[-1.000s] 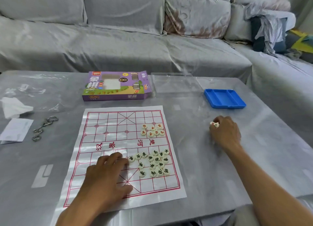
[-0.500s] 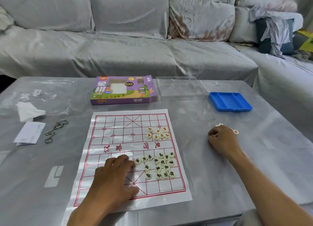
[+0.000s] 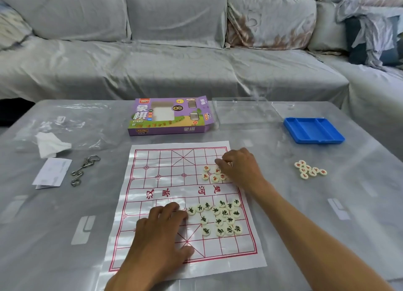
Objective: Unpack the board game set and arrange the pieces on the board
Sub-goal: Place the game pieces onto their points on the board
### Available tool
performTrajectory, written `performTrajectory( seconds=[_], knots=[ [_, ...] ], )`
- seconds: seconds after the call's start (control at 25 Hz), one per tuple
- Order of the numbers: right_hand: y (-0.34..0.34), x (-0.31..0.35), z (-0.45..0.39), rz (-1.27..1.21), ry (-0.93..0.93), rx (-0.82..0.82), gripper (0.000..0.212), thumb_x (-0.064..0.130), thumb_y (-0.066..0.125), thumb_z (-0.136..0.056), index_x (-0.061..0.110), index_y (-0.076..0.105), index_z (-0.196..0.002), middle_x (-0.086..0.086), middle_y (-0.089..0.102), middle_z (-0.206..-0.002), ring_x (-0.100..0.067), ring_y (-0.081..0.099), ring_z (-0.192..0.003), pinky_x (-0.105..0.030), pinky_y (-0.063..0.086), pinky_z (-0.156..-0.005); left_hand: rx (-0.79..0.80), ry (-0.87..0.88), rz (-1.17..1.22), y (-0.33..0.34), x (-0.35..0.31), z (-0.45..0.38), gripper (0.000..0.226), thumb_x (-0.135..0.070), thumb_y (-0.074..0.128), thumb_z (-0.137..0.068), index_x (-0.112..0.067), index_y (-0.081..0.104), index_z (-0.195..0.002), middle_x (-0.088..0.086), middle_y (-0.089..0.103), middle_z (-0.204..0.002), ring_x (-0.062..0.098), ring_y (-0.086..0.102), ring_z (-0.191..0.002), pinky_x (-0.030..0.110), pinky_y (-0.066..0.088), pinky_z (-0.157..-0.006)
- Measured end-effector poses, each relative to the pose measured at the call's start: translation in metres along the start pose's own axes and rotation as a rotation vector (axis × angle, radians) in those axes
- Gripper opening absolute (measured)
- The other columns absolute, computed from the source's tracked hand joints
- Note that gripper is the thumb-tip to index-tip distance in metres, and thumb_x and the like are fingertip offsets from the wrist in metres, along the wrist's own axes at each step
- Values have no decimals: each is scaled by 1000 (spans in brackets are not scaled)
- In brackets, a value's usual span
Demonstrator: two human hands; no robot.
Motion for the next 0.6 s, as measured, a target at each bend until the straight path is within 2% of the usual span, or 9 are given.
performTrajectory(
  seconds=[0.08,0.16,0.24,0.28,0.36,0.48,0.6],
  knots=[
    [-25,-28,11,7,66,-71,23,34,58,-92,17,72,-84,4,70,-96,-19,55,-89,-36,46,-82,4,-5,-7,1,-1,0,71,-69,47,-71,-44,34,-136,-24,20,-148,10,21,-137,34,31,-105],
    [-56,-77,27,93,304,-155,18,29,54,-91,19,69,-93,-2,66,-103,-22,55,-91,-39,48,-83,3,-8,2,2,-2,1,81,-72,36,-60,-43,38,-135,-23,25,-148,12,26,-136,36,33,-102],
    [-74,-118,53,202,544,-144,19,30,51,-90,18,62,-99,-7,59,-105,-27,54,-93,-40,47,-81,-9,-24,17,0,-6,2,88,-73,28,-52,-43,41,-133,-23,28,-147,13,29,-135,36,35,-100],
    [-75,-130,63,214,601,-112,21,30,50,-89,17,59,-103,-8,58,-106,-30,53,-96,-39,46,-81,-12,-25,19,-2,-6,3,90,-74,24,-50,-44,39,-133,-24,26,-147,12,28,-135,34,34,-99],
    [-68,-142,71,143,605,-99,20,27,52,-89,16,59,-103,-9,59,-105,-32,54,-98,-36,42,-77,2,-20,19,-4,-7,3,92,-75,20,-48,-46,36,-134,-27,22,-147,10,25,-135,33,33,-100],
    [-64,-138,67,74,565,-143,5,19,54,-86,16,58,-87,-6,62,-96,-25,53,-85,-32,37,-69,23,-44,24,-5,-8,3,90,-75,23,-50,-45,37,-133,-27,22,-147,10,25,-135,34,33,-100],
    [-65,-109,55,-57,515,-169,6,25,63,-84,22,59,-84,2,63,-86,-13,54,-76,-32,44,-66,22,-23,26,-5,-8,3,80,-75,32,-57,-45,36,-132,-28,22,-145,9,25,-133,33,33,-99]
  ],
)
Point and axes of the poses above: each hand's wrist, its own z-axis away from the middle knuckle, its own y-axis out of the palm, x = y × z, the point moved 1 cm from there along -z, towards the middle knuckle
